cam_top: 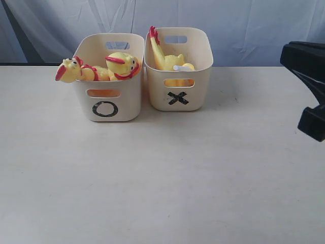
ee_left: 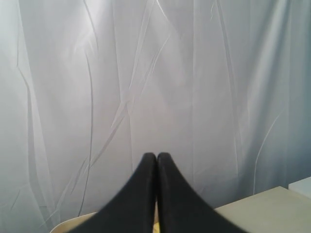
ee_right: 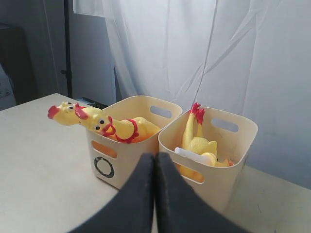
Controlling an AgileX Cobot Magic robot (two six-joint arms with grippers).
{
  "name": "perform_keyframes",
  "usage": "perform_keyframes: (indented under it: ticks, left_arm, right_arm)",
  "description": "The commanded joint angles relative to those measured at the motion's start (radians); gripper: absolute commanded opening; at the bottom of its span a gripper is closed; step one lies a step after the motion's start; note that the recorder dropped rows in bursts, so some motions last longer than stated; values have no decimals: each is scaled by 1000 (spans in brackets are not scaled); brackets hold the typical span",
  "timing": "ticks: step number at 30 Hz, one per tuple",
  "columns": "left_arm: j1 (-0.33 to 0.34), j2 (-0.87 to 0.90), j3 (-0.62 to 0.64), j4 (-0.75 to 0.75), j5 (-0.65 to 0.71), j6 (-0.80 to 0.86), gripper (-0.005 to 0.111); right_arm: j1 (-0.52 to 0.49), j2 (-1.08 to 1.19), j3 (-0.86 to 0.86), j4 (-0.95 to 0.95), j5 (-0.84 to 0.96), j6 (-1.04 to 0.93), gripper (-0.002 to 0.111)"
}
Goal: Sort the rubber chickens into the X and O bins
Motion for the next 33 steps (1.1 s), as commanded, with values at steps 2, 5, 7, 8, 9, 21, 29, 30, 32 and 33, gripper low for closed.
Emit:
perform_keyframes:
  ticks: [2,5,7,8,9,21,29,30,32,33]
  left_arm:
    - [-1,-9,3,3,0,-1,0]
    - [3,-35,3,3,3,-1,0]
    - [21,-66,3,3,-10,-1,0]
    - [37,-80,3,3,-19,-1,0]
    - [59,-99,3,3,-34,-1,0]
    - [359,-356,4,3,-41,-1,0]
    - [400,-512,7,-1,-48,-1,0]
    - [405,-526,7,-1,-48,-1,0]
    - [416,-549,7,-1,-48,-1,0]
    - [418,-561,7,-1,-48,-1,0]
  right_arm:
    - [-3,-9,5,0,-7,-7,0]
    - [-3,-33,5,0,3,-7,0]
    - [-10,-61,5,0,11,-7,0]
    - [-19,-77,5,0,23,-7,0]
    - [-37,-96,5,0,36,-7,0]
    - [-344,-348,5,0,31,-7,0]
    - [-410,-526,5,0,30,-7,0]
    - [-410,-532,5,0,30,-7,0]
    - [-410,-550,5,0,30,-7,0]
    - [-410,-558,5,0,34,-7,0]
